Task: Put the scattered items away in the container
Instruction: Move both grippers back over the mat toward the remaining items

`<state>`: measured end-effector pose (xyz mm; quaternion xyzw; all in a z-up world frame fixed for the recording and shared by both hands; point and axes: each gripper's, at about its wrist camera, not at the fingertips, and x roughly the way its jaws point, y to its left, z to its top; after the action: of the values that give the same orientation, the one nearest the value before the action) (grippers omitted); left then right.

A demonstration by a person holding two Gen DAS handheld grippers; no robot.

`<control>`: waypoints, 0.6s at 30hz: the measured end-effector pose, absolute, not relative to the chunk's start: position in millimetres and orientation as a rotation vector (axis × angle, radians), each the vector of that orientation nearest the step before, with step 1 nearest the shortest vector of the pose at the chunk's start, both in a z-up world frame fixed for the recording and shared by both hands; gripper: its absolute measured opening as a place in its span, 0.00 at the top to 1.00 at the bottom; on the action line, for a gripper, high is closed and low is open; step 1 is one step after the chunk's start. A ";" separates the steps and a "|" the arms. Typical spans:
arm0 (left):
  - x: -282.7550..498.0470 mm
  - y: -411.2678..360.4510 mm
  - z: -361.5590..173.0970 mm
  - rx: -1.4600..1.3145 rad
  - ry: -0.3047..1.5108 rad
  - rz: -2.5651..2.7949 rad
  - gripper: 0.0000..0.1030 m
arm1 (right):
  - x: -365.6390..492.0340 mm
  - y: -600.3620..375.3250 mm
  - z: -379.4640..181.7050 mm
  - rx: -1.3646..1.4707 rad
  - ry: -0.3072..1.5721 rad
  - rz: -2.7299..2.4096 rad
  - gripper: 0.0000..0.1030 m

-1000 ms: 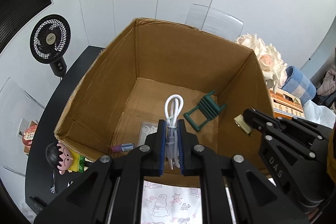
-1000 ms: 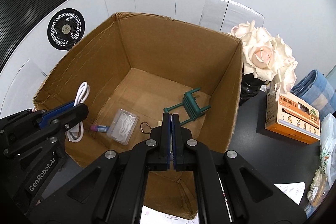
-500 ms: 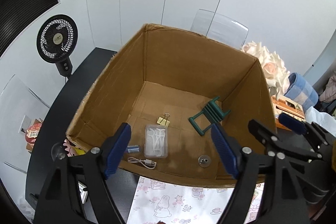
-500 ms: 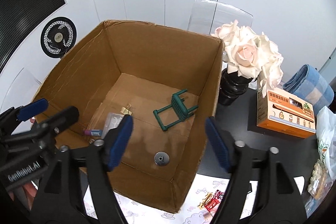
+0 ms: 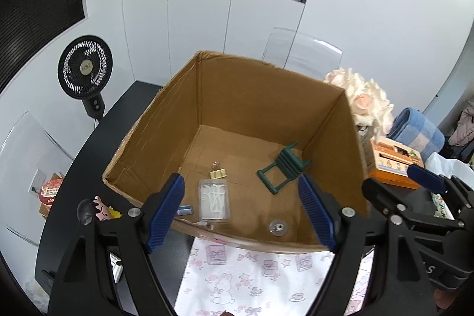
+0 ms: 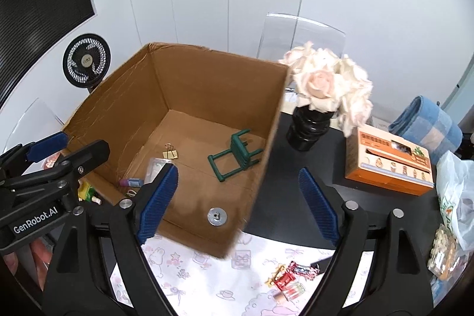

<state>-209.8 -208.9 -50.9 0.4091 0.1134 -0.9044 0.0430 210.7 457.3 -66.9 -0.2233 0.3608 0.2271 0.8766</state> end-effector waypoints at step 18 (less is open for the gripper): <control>-131.3 -87.0 -40.1 1.261 0.230 -2.926 0.16 | 161.9 282.6 -26.8 -0.381 0.738 0.343 0.00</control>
<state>-131.3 -87.0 -40.1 0.3945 0.0721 -0.9157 -0.0265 161.9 282.6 -26.8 -0.1840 0.3565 0.1658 0.9009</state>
